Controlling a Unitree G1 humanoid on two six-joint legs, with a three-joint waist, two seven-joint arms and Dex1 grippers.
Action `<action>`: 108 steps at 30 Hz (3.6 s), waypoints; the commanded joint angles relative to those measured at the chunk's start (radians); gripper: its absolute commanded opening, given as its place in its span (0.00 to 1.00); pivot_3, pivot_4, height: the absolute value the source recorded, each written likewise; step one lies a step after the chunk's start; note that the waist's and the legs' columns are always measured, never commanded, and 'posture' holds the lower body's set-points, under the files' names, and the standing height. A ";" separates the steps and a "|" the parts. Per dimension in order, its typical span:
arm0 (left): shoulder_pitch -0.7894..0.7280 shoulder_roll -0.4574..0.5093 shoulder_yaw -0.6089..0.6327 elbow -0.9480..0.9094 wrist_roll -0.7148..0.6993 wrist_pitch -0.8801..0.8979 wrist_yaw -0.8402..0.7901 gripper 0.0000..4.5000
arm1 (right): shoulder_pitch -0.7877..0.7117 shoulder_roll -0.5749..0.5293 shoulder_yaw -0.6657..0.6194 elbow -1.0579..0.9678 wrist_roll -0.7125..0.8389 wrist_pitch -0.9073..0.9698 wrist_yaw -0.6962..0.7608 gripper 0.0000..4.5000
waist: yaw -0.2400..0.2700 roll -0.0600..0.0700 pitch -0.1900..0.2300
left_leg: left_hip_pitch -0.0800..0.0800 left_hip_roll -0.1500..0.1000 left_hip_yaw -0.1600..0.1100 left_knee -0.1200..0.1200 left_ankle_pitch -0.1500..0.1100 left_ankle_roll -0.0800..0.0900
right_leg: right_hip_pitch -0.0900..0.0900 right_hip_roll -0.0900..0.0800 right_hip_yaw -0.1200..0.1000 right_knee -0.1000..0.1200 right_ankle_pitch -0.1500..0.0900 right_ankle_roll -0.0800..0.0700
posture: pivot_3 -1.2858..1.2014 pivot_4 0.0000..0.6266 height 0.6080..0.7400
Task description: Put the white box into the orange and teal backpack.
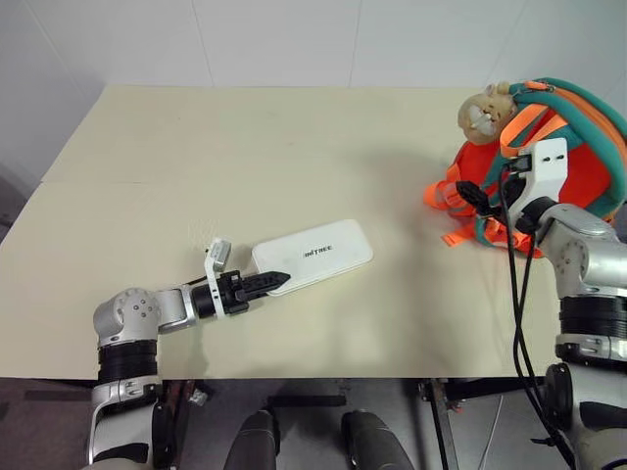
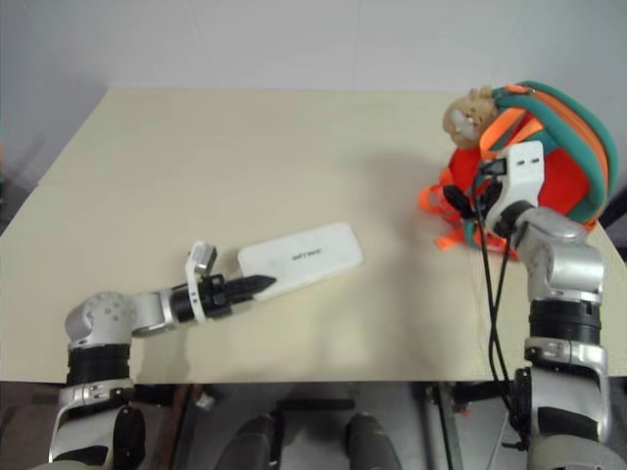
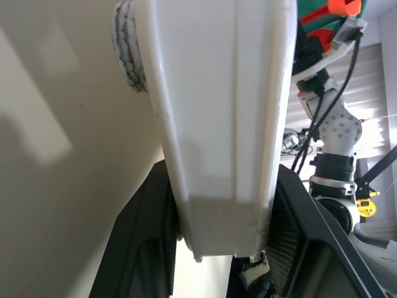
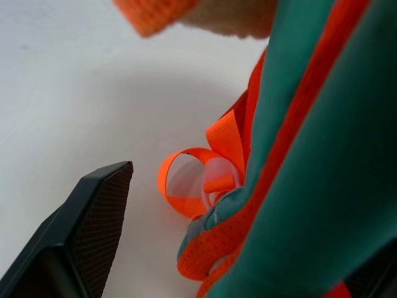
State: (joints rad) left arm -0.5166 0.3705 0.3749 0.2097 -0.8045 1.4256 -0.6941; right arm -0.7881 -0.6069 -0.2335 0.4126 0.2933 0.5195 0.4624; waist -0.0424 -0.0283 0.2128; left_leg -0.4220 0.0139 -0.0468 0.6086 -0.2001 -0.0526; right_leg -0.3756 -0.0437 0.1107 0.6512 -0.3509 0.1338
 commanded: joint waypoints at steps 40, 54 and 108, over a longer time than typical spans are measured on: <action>0.081 0.073 0.075 0.148 -0.011 -0.450 -0.024 0.33 | 0.193 -0.308 -0.018 -0.699 1.151 0.915 0.496 0.01 | -0.014 0.000 0.000 | 0.000 0.001 0.000 -0.012 -0.001 -0.001 | -0.002 -0.002 -0.001 -0.010 -0.001 -0.002 | 0.52 0.24 1.00; 0.247 0.095 0.100 -0.374 -0.117 -0.673 -0.128 0.33 | 0.239 -0.364 0.186 -0.544 0.772 0.680 0.755 0.01 | 0.013 0.000 0.000 | -0.001 0.001 0.001 -0.013 -0.002 0.000 | -0.001 -0.002 -0.001 -0.015 -0.001 -0.002 | 0.52 0.24 1.00; -0.012 0.493 -0.098 -0.133 0.163 -1.158 -0.596 0.33 | 0.212 -0.294 0.257 -0.452 0.572 0.588 0.861 0.01 | 0.012 -0.001 0.001 | -0.001 0.002 0.001 -0.011 -0.002 0.000 | -0.001 0.000 -0.002 -0.014 -0.001 -0.003 | 0.52 0.24 1.00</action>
State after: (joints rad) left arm -0.5154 0.8395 0.2729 0.0717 -0.6646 0.2896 -1.2801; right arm -0.5789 -0.9011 0.0428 -0.0270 0.8619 1.1109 1.3177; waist -0.0301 -0.0292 0.2134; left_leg -0.4233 0.0159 -0.0462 0.5975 -0.2023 -0.0524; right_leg -0.3764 -0.0438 0.1091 0.6375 -0.3524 0.1311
